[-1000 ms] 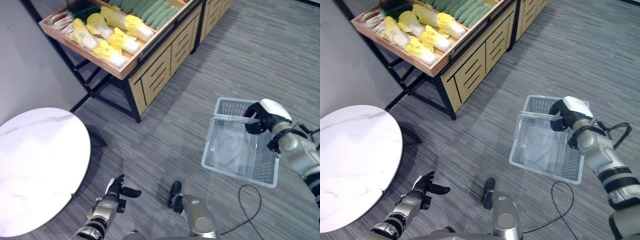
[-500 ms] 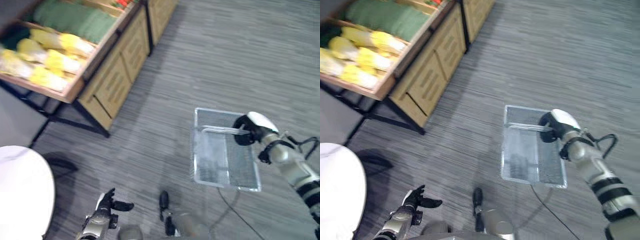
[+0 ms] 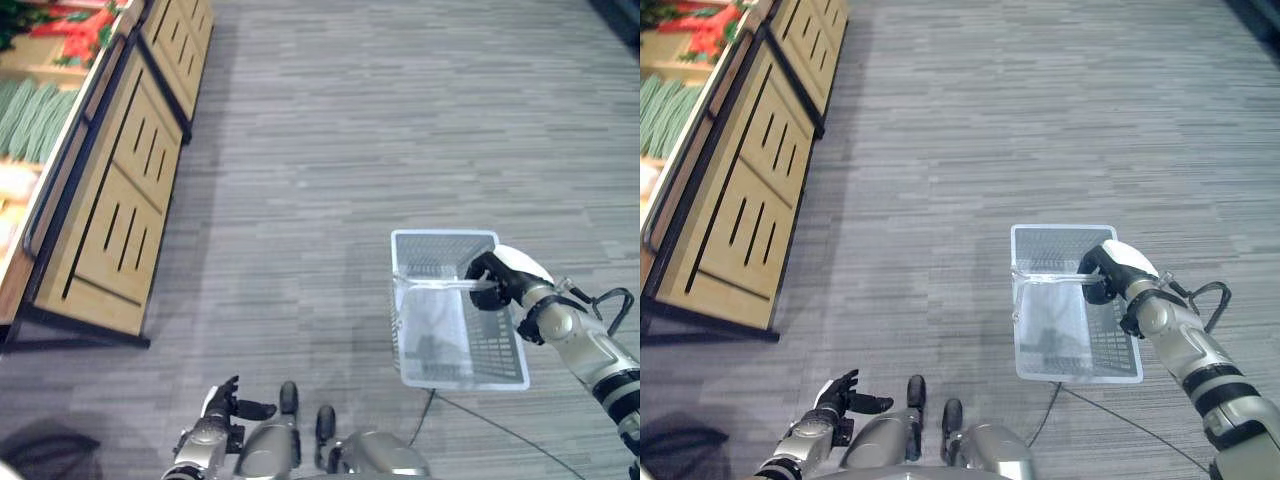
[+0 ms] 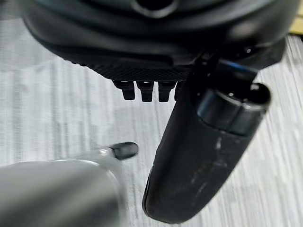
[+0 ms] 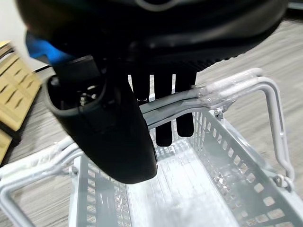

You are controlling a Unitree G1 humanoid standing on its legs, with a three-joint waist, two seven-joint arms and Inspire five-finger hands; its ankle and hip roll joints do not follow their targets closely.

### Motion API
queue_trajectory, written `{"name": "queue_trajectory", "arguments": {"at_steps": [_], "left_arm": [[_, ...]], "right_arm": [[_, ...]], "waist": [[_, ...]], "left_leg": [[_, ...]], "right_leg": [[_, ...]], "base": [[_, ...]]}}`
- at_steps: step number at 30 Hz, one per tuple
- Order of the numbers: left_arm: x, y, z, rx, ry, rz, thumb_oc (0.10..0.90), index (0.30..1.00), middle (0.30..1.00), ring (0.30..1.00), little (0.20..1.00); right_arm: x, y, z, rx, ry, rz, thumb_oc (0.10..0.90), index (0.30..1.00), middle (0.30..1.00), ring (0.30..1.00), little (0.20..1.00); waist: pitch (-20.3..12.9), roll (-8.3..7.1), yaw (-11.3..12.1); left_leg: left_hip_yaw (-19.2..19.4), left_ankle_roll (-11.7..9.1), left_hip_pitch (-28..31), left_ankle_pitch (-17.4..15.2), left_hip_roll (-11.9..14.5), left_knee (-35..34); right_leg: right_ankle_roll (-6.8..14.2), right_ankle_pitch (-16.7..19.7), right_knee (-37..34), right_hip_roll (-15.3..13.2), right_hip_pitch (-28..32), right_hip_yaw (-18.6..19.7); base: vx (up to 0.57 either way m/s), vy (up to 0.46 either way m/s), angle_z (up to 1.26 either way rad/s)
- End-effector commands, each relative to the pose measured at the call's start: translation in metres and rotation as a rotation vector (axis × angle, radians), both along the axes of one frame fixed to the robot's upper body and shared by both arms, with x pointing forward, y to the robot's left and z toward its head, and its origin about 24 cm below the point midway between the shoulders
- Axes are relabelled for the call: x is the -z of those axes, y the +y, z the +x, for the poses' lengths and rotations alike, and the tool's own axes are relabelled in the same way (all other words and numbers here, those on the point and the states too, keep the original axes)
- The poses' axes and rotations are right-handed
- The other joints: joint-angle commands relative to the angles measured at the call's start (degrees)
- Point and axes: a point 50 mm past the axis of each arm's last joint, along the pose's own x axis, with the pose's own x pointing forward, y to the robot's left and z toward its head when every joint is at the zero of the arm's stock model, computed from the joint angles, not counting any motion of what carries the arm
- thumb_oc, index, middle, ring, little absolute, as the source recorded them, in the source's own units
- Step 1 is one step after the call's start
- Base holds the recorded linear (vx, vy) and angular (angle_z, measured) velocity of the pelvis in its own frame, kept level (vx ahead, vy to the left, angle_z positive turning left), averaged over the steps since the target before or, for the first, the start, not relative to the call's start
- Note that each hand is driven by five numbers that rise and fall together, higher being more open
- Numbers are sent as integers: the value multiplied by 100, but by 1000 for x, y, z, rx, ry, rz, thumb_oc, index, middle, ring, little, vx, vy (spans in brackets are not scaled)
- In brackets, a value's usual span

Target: Get the vegetables into the basket

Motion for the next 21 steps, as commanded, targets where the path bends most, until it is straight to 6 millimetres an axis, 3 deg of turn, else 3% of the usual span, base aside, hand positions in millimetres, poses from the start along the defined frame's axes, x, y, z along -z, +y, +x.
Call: {"name": "queue_trajectory", "arguments": {"at_steps": [1,10,21], "left_arm": [[-6,18,1,61,-11,91,900,1000,1000,1000,1000],[-7,29,-1,46,-3,121,900,1000,1000,1000,1000],[-5,28,-4,46,12,118,900,1000,1000,1000,1000]], "right_arm": [[-65,0,31,10,-288,42,400,300,300,300,300],[-48,-4,25,44,-235,43,400,300,300,300,300],[-35,-9,21,82,-211,57,400,300,300,300,300]], "waist": [[-390,-522,562],[-561,-627,583],[-660,-623,612]], "left_leg": [[283,-419,574,-792,188,-45],[332,-300,745,-974,72,-101],[333,-258,842,-1033,-23,-172]], "right_leg": [[655,-76,-382,-346,572,36],[791,-61,-357,-518,618,120],[874,6,-448,-643,693,80]], "base": [[71,82,-9],[38,78,14],[17,47,8]]}}
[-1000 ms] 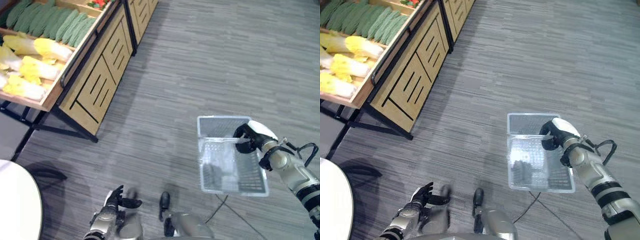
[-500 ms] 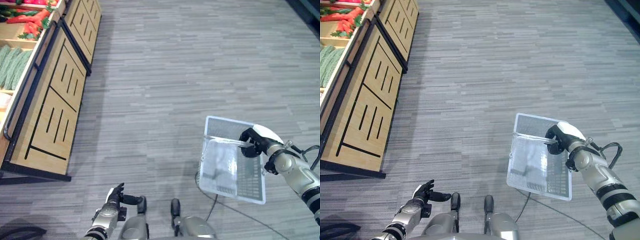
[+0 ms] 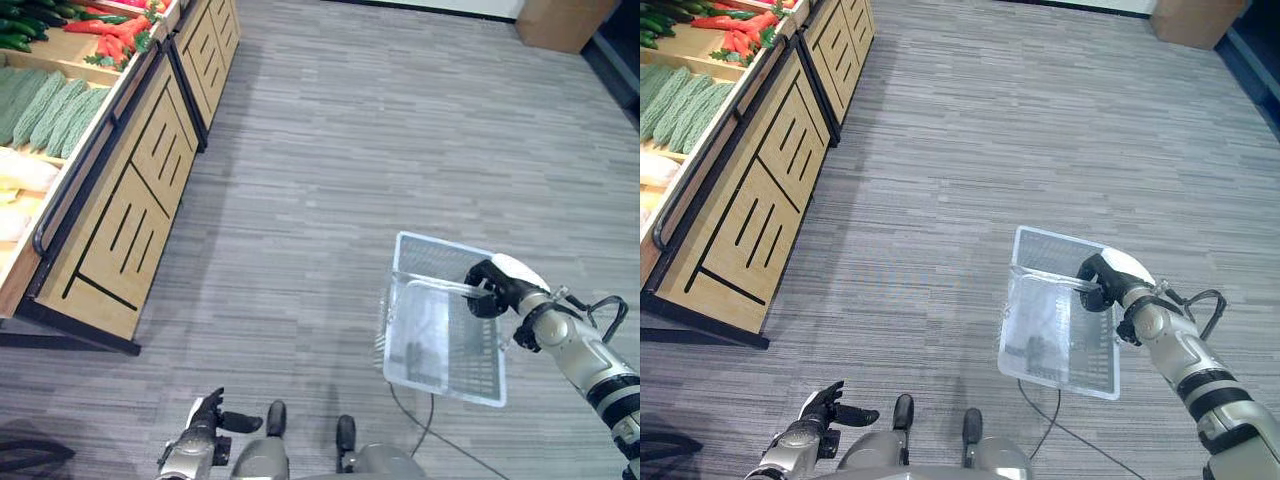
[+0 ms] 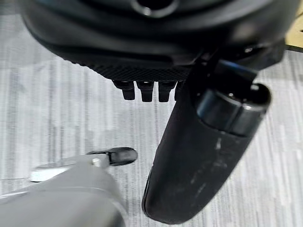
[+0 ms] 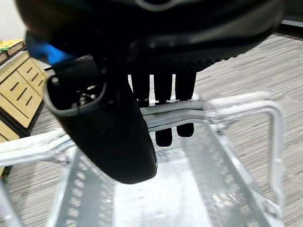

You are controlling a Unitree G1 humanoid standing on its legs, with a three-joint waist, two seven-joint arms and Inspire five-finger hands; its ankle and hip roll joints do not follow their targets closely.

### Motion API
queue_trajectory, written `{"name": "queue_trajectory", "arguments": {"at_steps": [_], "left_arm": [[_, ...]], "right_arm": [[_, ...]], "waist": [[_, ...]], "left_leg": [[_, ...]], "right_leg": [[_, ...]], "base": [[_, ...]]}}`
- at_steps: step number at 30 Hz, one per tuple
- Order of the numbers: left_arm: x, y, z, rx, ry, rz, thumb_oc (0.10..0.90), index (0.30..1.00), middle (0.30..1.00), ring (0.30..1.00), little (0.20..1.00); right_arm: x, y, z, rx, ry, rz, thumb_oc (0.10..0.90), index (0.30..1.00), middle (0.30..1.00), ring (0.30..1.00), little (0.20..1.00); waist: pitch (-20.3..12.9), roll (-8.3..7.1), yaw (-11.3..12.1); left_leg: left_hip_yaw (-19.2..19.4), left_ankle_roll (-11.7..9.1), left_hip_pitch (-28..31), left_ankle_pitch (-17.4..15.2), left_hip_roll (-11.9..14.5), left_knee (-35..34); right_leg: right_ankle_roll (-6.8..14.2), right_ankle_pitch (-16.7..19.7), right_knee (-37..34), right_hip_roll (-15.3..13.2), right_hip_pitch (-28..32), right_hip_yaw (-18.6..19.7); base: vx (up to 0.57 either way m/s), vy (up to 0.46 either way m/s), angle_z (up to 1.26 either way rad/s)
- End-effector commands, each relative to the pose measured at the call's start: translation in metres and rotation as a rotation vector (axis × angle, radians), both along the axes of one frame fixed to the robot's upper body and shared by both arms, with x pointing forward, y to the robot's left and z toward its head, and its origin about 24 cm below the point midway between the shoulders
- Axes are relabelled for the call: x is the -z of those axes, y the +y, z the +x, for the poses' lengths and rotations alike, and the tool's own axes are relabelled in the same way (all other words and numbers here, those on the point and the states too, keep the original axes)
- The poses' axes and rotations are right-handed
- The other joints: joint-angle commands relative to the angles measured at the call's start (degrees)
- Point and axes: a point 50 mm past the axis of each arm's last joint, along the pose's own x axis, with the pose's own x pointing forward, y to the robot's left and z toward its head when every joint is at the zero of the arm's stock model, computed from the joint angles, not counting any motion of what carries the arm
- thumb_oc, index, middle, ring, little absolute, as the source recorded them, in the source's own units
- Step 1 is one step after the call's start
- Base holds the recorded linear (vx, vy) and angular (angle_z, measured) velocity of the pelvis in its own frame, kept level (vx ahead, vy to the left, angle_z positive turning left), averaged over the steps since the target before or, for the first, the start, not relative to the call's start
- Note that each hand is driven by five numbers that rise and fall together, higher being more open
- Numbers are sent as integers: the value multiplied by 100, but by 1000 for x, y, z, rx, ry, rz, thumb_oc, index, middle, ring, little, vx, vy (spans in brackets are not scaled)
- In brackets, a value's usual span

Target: Get the vegetables into the basket

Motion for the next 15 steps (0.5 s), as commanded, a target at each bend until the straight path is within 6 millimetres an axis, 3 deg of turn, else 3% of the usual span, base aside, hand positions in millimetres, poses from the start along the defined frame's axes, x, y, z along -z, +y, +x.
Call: {"name": "queue_trajectory", "arguments": {"at_steps": [1,15], "left_arm": [[-7,1,17,64,-54,41,900,1000,1000,1000,1000],[-6,1,13,87,-35,46,900,1000,1000,1000,1000]], "right_arm": [[-56,-19,21,59,-240,-19,400,300,300,300,300],[-37,-18,19,96,-199,20,400,300,300,300,300]], "waist": [[-533,-162,205],[-622,-107,210]], "left_leg": [[289,-81,475,-736,64,38],[338,-15,556,-773,28,100]], "right_leg": [[744,-476,173,-370,-63,435],[764,-463,276,-428,-84,562]], "base": [[23,32,17],[13,14,0]]}}
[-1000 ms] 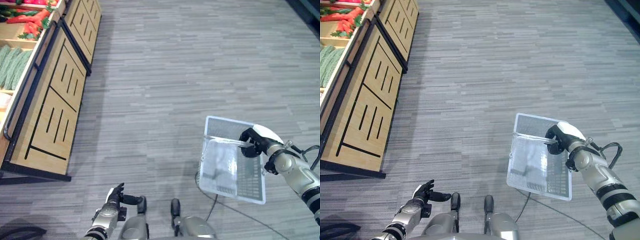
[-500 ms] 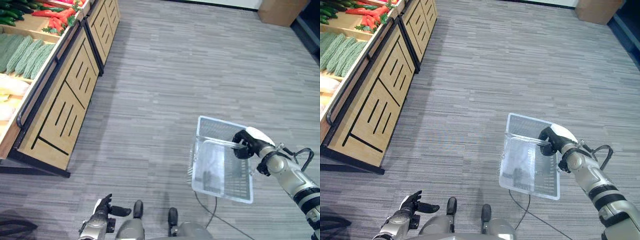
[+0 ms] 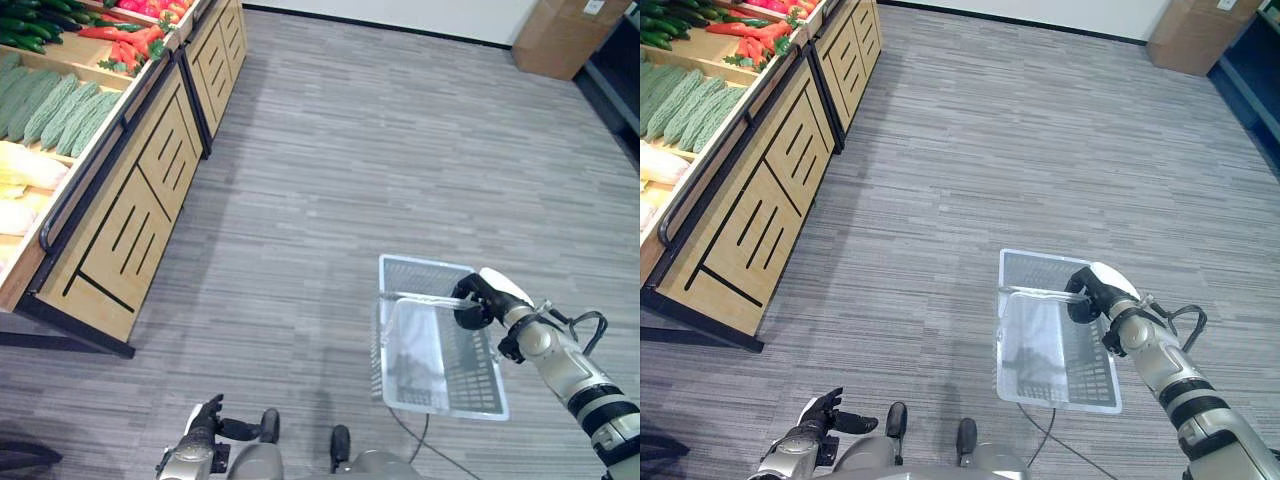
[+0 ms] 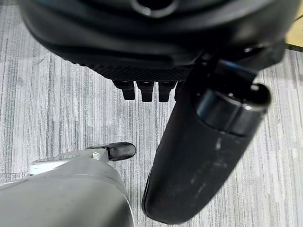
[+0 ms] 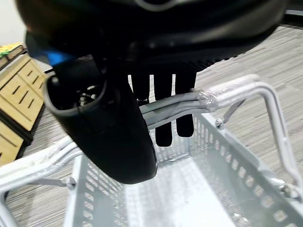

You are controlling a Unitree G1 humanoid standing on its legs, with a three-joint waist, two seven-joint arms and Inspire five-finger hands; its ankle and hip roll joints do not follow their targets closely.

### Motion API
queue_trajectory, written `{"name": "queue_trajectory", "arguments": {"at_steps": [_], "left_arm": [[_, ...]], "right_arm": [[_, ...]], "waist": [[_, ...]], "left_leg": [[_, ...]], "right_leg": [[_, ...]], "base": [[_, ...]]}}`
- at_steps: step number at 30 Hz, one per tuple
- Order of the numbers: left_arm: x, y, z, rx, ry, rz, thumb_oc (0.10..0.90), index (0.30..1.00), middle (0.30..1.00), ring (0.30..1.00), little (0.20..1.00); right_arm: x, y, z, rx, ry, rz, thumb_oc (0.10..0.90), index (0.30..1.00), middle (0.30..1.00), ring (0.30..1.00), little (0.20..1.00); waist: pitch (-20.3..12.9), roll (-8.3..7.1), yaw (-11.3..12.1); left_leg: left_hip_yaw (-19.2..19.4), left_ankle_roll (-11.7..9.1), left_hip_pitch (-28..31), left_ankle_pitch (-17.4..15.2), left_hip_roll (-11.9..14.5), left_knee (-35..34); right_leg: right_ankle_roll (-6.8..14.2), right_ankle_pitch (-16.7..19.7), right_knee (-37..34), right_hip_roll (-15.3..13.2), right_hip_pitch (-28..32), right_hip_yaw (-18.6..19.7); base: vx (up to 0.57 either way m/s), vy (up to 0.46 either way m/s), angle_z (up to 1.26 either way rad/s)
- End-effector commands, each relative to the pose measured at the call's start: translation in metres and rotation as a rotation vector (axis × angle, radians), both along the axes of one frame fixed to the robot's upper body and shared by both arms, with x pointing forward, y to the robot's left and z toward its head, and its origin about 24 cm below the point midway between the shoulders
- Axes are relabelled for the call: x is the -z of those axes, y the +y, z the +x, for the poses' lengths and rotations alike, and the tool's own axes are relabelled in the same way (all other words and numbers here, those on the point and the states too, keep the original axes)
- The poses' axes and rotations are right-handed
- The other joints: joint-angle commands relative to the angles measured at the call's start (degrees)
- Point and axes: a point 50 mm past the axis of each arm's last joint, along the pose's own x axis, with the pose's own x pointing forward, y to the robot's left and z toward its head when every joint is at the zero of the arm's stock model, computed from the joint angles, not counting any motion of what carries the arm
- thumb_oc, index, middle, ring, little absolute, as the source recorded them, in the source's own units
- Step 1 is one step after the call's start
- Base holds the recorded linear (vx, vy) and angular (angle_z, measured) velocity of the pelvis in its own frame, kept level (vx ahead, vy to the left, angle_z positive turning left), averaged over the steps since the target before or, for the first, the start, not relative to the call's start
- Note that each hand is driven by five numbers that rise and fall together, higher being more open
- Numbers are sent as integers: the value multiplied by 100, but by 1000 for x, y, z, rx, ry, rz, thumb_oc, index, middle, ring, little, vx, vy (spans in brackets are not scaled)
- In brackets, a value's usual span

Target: Get the vegetables into the basket

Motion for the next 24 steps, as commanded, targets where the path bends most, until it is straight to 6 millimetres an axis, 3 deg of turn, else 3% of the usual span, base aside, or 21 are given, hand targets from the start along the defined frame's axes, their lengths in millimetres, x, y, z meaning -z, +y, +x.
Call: {"name": "queue_trajectory", "arguments": {"at_steps": [1,12,22,24], "left_arm": [[-6,1,15,72,-36,42,900,1000,1000,1000,1000],[-8,3,18,66,-42,42,900,1000,1000,1000,1000],[-14,12,25,65,-66,64,900,1000,1000,1000,1000],[-16,13,26,76,-71,73,900,1000,1000,1000,1000]], "right_arm": [[-58,-23,25,68,-242,-37,400,300,300,300,300],[-48,-27,19,101,-221,-24,400,300,300,300,300],[-46,-25,18,105,-221,-4,400,300,300,300,300],[-42,-24,16,111,-213,-1,400,300,300,300,300]], "waist": [[-503,-5,220],[-416,-15,199],[-167,-43,209],[-72,-36,209]], "left_leg": [[295,-64,500,-810,33,90],[288,16,473,-922,-20,134],[252,216,250,-1115,-95,520],[216,317,308,-1228,-144,593]], "right_leg": [[748,-459,279,-417,-160,550],[817,-531,522,-482,-291,606],[940,-560,1605,-480,-898,725],[969,-282,2162,-556,-1162,717]], "base": [[0,0,0],[12,23,-1],[13,39,-2],[56,43,3]]}}
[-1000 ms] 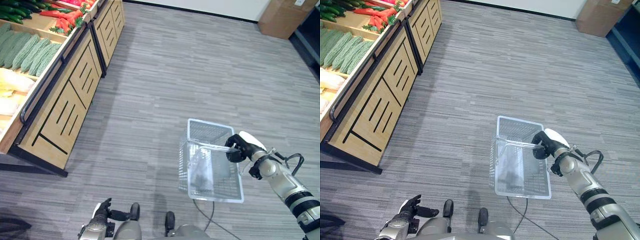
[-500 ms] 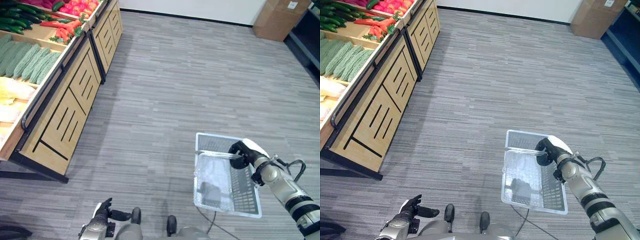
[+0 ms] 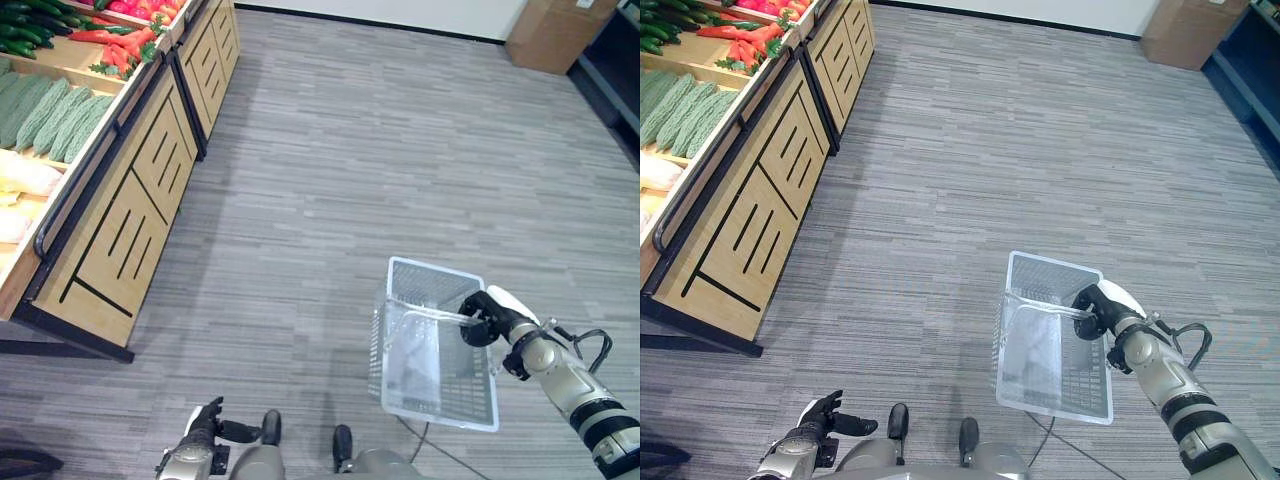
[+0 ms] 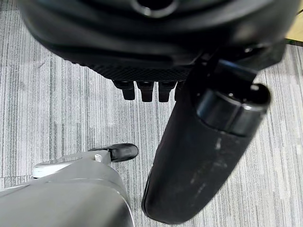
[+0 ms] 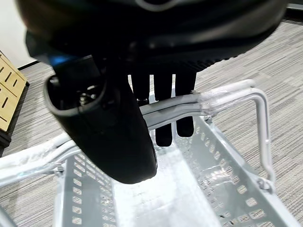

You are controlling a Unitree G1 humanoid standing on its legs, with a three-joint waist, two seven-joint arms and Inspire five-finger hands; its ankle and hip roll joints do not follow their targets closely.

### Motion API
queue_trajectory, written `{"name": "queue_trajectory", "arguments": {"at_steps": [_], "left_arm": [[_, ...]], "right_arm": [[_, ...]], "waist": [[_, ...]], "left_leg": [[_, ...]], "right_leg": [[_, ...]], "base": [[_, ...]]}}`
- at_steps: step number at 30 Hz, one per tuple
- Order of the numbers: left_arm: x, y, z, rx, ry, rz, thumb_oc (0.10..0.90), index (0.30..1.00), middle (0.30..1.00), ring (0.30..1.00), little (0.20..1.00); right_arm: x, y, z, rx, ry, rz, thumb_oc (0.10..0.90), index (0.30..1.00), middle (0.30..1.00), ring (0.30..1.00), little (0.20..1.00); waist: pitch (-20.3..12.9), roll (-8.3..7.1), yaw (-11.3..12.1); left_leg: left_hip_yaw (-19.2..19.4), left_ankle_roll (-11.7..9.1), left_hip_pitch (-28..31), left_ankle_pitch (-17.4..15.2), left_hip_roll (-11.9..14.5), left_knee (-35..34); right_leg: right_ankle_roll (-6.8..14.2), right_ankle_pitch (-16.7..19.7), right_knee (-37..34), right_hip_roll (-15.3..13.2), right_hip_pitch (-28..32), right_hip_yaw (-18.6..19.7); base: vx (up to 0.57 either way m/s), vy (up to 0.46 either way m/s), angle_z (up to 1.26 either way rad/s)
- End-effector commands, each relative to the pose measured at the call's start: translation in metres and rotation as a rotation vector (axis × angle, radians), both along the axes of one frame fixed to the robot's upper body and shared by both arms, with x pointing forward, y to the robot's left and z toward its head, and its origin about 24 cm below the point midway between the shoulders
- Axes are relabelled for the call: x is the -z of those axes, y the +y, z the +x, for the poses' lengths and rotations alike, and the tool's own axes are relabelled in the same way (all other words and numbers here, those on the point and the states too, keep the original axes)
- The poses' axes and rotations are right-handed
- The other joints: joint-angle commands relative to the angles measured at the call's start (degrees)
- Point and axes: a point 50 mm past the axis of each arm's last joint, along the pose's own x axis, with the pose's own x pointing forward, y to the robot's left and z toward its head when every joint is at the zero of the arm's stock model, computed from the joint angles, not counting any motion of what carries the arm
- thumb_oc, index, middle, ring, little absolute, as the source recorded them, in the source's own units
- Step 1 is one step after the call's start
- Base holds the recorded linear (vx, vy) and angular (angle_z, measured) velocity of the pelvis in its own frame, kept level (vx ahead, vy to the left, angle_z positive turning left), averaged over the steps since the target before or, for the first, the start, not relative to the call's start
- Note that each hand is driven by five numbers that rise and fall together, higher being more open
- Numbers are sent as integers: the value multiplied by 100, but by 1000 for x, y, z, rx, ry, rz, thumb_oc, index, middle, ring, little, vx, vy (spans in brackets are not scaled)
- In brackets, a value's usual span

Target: Get the vegetables into the basket

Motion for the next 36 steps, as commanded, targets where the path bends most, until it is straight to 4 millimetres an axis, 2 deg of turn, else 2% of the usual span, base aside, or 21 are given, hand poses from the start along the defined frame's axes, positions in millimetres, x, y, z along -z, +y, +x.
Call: {"name": "queue_trajectory", "arguments": {"at_steps": [1,4,6,8,9,11,13,15,17,18,19,20,21,22,25,27,28,30,32,33,36], "left_arm": [[-16,13,26,72,-82,70,900,1000,1000,1000,1000],[-19,15,29,80,-94,76,900,1000,1000,1000,1000],[-19,15,29,80,-98,77,900,1000,1000,1000,1000],[-21,17,31,82,-104,84,900,1000,1000,1000,1000],[-21,17,31,82,-104,83,900,1000,1000,1000,1000],[-22,17,33,86,-106,86,900,1000,1000,1000,1000],[-22,18,36,85,-105,92,900,1000,1000,1000,1000],[-21,17,36,88,-103,88,900,1000,1000,1000,1000],[-21,16,35,85,-103,87,900,1000,1000,1000,1000],[-21,16,35,86,-102,87,900,1000,1000,1000,1000],[-20,13,36,90,-101,82,900,1000,1000,1000,1000],[-20,14,36,90,-100,82,900,1000,1000,1000,1000],[-20,10,38,88,-110,67,900,1000,1000,1000,1000],[-20,9,38,88,-110,66,900,1000,1000,1000,1000],[-18,2,39,94,-111,47,900,1000,1000,1000,1000],[-18,-2,40,108,-118,39,900,1000,1000,1000,1000],[-19,-3,43,101,-125,41,900,1000,1000,1000,1000],[-20,-3,43,96,-131,37,900,1000,1000,1000,1000],[-20,-3,43,95,-132,34,900,1000,1000,1000,1000],[-21,-3,45,96,-138,35,900,1000,1000,1000,1000],[-22,-3,45,93,-146,33,900,1000,1000,1000,1000]], "right_arm": [[-63,-16,36,57,-279,-23,400,300,300,300,300],[-61,-16,34,62,-280,-16,400,300,300,300,300],[-59,-16,32,64,-276,-14,400,300,300,300,300],[-56,-20,28,82,-265,-11,400,300,300,300,300],[-56,-20,28,82,-265,-11,400,300,300,300,300],[-56,-22,27,94,-267,-11,400,300,300,300,300],[-53,-27,23,119,-264,-7,400,300,300,300,300],[-54,-29,21,121,-262,-11,400,300,300,300,300],[-50,-34,14,138,-252,-17,400,300,300,300,300],[-50,-34,14,139,-251,-17,400,300,300,300,300],[-49,-39,8,156,-244,-15,400,300,300,300,300],[-49,-39,8,156,-243,-15,400,300,300,300,300],[-48,-46,2,177,-235,-20,400,300,300,300,300],[-48,-46,2,177,-236,-21,400,300,300,300,300],[-47,-48,-4,174,-221,-26,400,300,300,300,300],[-47,-51,-7,178,-221,-31,400,300,300,300,300],[-49,-49,-6,170,-229,-28,400,300,300,300,300],[-46,-48,-6,166,-218,-31,400,300,300,300,300],[-46,-48,-6,165,-215,-32,400,300,300,300,300],[-43,-48,-7,167,-208,-32,400,300,300,300,300],[-39,-44,-8,161,-199,-24,400,300,300,300,300]], "waist": [[65,-96,241],[152,-34,208],[148,-28,182],[155,-36,47],[159,-11,37],[187,-59,-77],[239,-27,-308],[252,34,-377],[188,16,-454],[191,20,-456],[43,-20,-554],[34,28,-536],[-101,175,-632],[-103,144,-659],[-183,351,-689],[-215,436,-734],[-207,463,-714],[-230,503,-684],[-240,503,-684],[-225,442,-623],[-126,252,-478]], "left_leg": [[215,268,493,-1121,-199,608],[110,296,555,-1182,-140,641],[71,290,609,-1228,-135,623],[-127,208,903,-1353,-116,451],[-138,204,930,-1370,-88,436],[-238,129,1175,-1454,-89,309],[-486,26,1575,-1549,29,185],[-562,-11,1706,-1610,124,162],[-720,-77,1934,-1661,127,104],[-726,-77,1940,-1663,133,103],[-866,-141,1951,-1611,141,66],[-838,-129,1974,-1661,185,71],[-1020,-268,2004,-1507,428,149],[-1060,-284,1974,-1461,401,139],[-1156,-450,1959,-1105,708,349],[-1237,-632,1847,-647,959,576],[-1243,-769,1792,-162,1139,689],[-1207,-849,1722,168,1265,802],[-1185,-870,1666,316,1299,900],[-1044,-910,1437,766,1338,1371],[-796,-767,1152,1031,1289,1885]], "right_leg": [[732,119,1517,-575,-677,375],[706,244,1943,-526,-1022,412],[695,242,1932,-520,-1138,415],[662,236,1269,-471,-1506,400],[658,222,1258,-452,-1475,376],[740,474,653,-497,-1667,317],[861,872,-84,-479,-2021,290],[892,933,-242,-436,-2044,232],[900,1079,-378,-431,-2031,75],[900,1077,-381,-431,-2020,66],[794,1157,-348,-434,-1957,184],[803,1119,-361,-384,-1933,177],[696,1036,-53,-290,-2065,169],[683,1067,-38,-334,-2091,158],[555,759,278,-206,-2039,-76],[466,525,395,-123,-1968,-248],[388,360,453,-19,-1919,-363],[317,199,487,50,-1858,-443],[287,150,486,76,-1820,-445],[190,57,416,121,-1581,-468],[58,-7,211,171,-1151,-419]], "base": [[50,28,2],[70,16,10],[166,-17,32],[295,-54,27],[188,-51,15],[288,-79,47],[439,-110,61],[222,-54,2],[271,-96,-1],[269,-154,47],[138,-77,65],[386,-249,108],[255,-172,106],[285,-224,141],[187,-159,73],[293,-322,61],[292,-397,55],[178,-253,27],[109,-139,10],[139,-206,-3],[167,-243,-14]]}}
